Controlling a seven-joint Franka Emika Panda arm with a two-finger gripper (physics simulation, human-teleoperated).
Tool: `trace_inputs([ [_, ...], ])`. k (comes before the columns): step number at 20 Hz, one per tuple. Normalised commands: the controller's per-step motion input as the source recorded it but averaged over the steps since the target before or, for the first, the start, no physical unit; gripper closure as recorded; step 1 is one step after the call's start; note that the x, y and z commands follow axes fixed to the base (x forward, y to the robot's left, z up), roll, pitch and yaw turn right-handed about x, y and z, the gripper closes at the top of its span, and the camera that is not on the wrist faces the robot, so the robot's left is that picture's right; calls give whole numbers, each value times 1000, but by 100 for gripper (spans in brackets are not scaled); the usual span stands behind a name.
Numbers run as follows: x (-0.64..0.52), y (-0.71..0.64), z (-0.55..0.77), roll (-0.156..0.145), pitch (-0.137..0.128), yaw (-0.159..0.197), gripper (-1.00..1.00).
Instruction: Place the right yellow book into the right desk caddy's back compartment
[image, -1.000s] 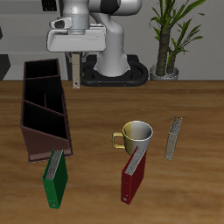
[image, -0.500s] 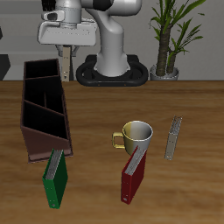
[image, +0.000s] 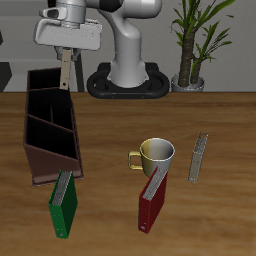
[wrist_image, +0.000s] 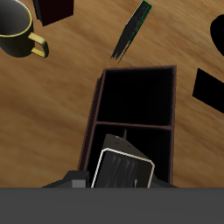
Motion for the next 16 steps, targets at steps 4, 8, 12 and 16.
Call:
trace_inputs([
  [4,1,-337,-4,-76,-8,8,100],
  [8,15,-287,65,-66,-23,4,100],
  [12,23,-164,56,-40,-10,-7,100],
  [16,81,-172,92,-33,-8,-37,100],
])
